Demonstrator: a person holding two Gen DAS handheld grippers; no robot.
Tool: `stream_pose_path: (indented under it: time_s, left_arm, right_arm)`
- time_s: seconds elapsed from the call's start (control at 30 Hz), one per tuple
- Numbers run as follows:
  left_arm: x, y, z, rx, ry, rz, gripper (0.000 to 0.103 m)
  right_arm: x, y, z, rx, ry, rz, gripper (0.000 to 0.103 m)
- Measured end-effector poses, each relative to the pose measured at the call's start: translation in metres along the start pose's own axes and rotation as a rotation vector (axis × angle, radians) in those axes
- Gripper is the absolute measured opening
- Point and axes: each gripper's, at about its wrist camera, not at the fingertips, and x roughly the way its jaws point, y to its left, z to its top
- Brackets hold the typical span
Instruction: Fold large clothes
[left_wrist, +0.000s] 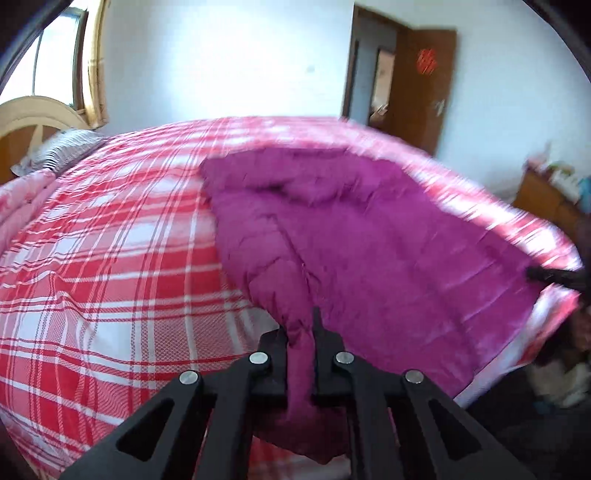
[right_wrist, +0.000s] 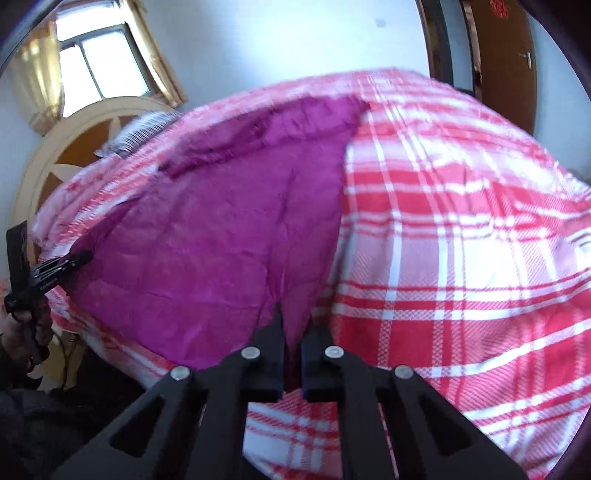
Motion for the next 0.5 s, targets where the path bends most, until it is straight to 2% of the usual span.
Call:
stream_pose_path:
  time_s: [0.1, 0.23, 0.3, 0.37, 0.5]
  left_arm:
    - [-0.054, -0.002, 0.015, -0.018, -0.079, -0.102, 0.006]
    - [-0.090, 0.000, 0.034, -0.011, -0.162, -0.128, 0.006]
    - [-0.086, 0.005, 0.048, -0.011, -0.171, -0.137, 0.006]
    - [-0.069, 0.011, 0.067, 0.010, -0.173, -0.111, 0.006]
    - [-0.013, 0.023, 0.115, 0.034, -0.155, -0.073, 0.006]
  right_arm:
    - [-0.040, 0.012, 0.005, -0.012, -0.056, 0.040, 0.008]
    - [-0.099, 0.014, 0.014, -0.006, -0.163, 0.108, 0.008]
    - [-0.111, 0.013, 0.030, 0.001, -0.216, 0.132, 0.008]
    - [-0.111, 0.010, 0.049, -0.007, -0.254, 0.135, 0.008]
    - [-0.075, 0.001, 0.112, -0.013, -0.290, 0.087, 0.008]
